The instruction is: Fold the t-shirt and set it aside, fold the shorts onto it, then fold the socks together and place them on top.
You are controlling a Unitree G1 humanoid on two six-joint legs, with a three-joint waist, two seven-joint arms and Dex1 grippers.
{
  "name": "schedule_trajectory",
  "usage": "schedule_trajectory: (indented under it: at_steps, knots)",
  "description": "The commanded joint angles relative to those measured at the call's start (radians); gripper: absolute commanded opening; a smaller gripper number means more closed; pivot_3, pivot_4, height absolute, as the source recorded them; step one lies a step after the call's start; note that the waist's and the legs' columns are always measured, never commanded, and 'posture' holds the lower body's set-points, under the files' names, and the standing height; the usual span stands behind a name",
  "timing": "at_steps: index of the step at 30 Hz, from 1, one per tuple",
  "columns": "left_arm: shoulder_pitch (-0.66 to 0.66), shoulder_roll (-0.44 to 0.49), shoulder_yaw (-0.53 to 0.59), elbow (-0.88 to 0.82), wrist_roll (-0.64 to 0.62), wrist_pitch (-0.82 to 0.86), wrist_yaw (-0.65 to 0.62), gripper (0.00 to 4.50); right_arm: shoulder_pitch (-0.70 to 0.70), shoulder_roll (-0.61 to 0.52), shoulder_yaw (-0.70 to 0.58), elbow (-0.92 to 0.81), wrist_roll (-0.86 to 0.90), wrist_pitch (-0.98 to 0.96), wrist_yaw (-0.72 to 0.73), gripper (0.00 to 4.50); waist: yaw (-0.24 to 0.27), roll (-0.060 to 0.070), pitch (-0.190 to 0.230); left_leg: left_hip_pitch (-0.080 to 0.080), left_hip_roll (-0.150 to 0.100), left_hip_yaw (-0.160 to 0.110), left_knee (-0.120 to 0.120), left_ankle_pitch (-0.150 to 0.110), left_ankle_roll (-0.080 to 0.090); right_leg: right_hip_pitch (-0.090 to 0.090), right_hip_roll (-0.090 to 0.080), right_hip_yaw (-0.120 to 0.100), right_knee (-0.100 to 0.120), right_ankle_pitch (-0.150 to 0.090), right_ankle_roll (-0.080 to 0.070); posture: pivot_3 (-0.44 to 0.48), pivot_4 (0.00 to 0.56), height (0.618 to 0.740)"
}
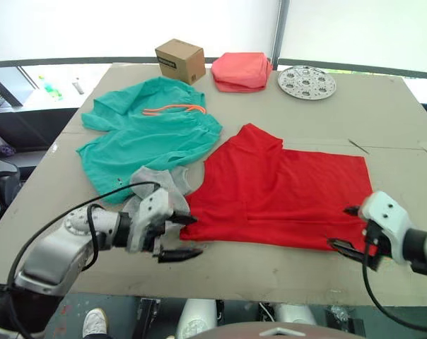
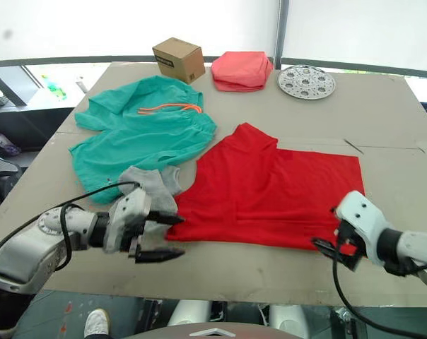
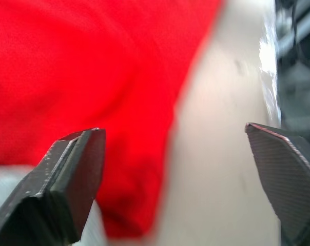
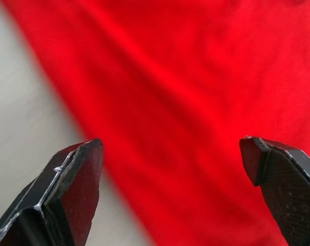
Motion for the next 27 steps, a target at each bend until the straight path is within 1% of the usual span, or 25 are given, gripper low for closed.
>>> schedule_trajectory:
  at_steps: [1,3,6,9,11,15,16,18,19,20,21,24,25,26,27]
  knots:
    - [0.034,-0.018,-0.021,0.007,0.085,-0.126,0.006,4.44,0.070,-0.025,-0.024,0.045,-0.078,-0.121,0.036,4.50,0.001,0.000,0.000,0.000,-0.001,0.000,0.000,0.000,0.000,0.000,-0.002,-0.001,0.000,0.000,0.000,0.000,0.150,0.740]
    - [0.036,-0.056,-0.028,0.018,0.103,-0.135,0.050,4.44,0.091,-0.022,-0.020,0.101,-0.120,-0.155,0.019,4.50,0.002,0.001,0.000,0.000,-0.002,0.000,0.000,0.000,0.000,0.000,-0.006,-0.004,0.000,0.000,0.000,0.000,0.150,0.740]
    - [0.028,-0.092,-0.041,0.033,0.156,-0.167,0.092,4.44,0.129,-0.030,-0.037,0.122,-0.137,-0.158,0.034,4.50,0.006,0.000,0.001,-0.001,-0.003,0.000,0.000,0.001,0.001,0.000,-0.013,-0.011,0.000,0.000,0.000,0.000,0.150,0.740]
    - [0.017,-0.115,-0.050,0.046,0.183,-0.178,0.118,4.44,0.157,-0.051,-0.036,0.129,-0.169,-0.146,0.036,4.50,0.014,0.002,0.001,-0.001,-0.003,-0.001,0.000,0.001,0.002,0.000,-0.012,-0.014,0.000,0.001,0.000,0.000,0.150,0.740]
    - [0.010,-0.128,-0.053,0.056,0.201,-0.182,0.139,4.44,0.148,-0.053,-0.032,0.142,-0.172,-0.121,0.023,4.50,0.015,0.001,0.001,-0.001,-0.002,-0.002,-0.001,0.003,0.004,0.000,-0.011,-0.014,0.000,0.002,-0.003,0.000,0.150,0.740]
    - [0.006,-0.127,-0.064,0.069,0.220,-0.184,0.144,4.44,0.126,-0.072,-0.012,0.207,-0.212,-0.101,0.004,4.50,0.017,0.001,0.001,-0.001,-0.003,-0.002,-0.001,0.003,0.006,0.000,-0.010,-0.015,0.000,0.001,-0.001,0.000,0.150,0.740]
    - [0.008,-0.121,-0.072,0.079,0.234,-0.192,0.141,4.21,0.128,-0.089,0.000,0.226,-0.225,-0.097,0.011,4.25,0.017,0.001,0.001,-0.001,-0.003,-0.002,-0.001,0.003,0.006,0.000,-0.010,-0.015,0.000,0.001,-0.001,0.000,0.150,0.740]
    - [0.011,-0.112,-0.085,0.097,0.255,-0.192,0.138,3.58,0.136,-0.116,0.020,0.252,-0.245,-0.096,0.024,3.61,0.017,0.001,0.000,-0.001,-0.003,-0.002,0.000,0.003,0.007,0.000,-0.010,-0.015,0.000,-0.001,0.001,0.000,0.150,0.740]
    - [0.010,-0.109,-0.093,0.109,0.267,-0.196,0.137,3.17,0.136,-0.125,0.030,0.259,-0.245,-0.088,0.030,3.18,0.017,0.000,0.000,-0.001,-0.003,-0.002,0.000,0.003,0.007,0.000,-0.010,-0.015,0.000,-0.001,0.003,0.000,0.150,0.740]
    - [0.008,-0.111,-0.098,0.121,0.276,-0.205,0.138,2.61,0.135,-0.129,0.038,0.262,-0.244,-0.086,0.032,2.65,0.017,-0.001,-0.001,-0.001,-0.003,-0.002,0.000,0.003,0.007,0.001,-0.010,-0.015,0.000,-0.002,0.003,0.000,0.150,0.740]
    - [0.007,-0.115,-0.101,0.129,0.280,-0.209,0.138,2.28,0.133,-0.129,0.045,0.264,-0.241,-0.083,0.032,2.32,0.017,-0.002,-0.002,-0.001,-0.003,-0.002,0.000,0.003,0.007,0.001,-0.011,-0.015,0.000,-0.002,0.003,0.000,0.150,0.740]
    - [0.004,-0.125,-0.106,0.143,0.286,-0.219,0.138,0.87,0.126,-0.127,0.060,0.265,-0.242,-0.084,0.029,0.96,0.017,-0.007,-0.006,-0.001,-0.004,-0.002,0.000,0.001,0.004,0.001,-0.011,-0.015,0.000,-0.002,0.003,0.000,0.150,0.740]
    - [0.004,-0.124,-0.109,0.144,0.285,-0.225,0.132,0.35,0.120,-0.126,0.063,0.262,-0.240,-0.082,0.029,0.44,0.017,-0.008,-0.007,-0.001,-0.004,-0.002,0.001,0.001,0.004,0.001,-0.012,-0.015,0.000,-0.002,0.003,0.000,0.150,0.740]
    - [0.004,-0.123,-0.112,0.145,0.285,-0.234,0.125,0.02,0.114,-0.126,0.065,0.260,-0.237,-0.082,0.030,0.08,0.017,-0.008,-0.007,-0.001,-0.003,-0.002,0.001,0.001,0.004,0.001,-0.012,-0.015,0.000,-0.002,0.003,0.000,0.150,0.740]
    - [0.004,-0.123,-0.113,0.147,0.282,-0.239,0.119,0.00,0.109,-0.127,0.067,0.258,-0.235,-0.081,0.032,0.03,0.017,-0.007,-0.007,-0.001,-0.004,-0.002,0.002,0.001,0.004,0.001,-0.012,-0.015,0.000,-0.001,0.003,0.000,0.150,0.740]
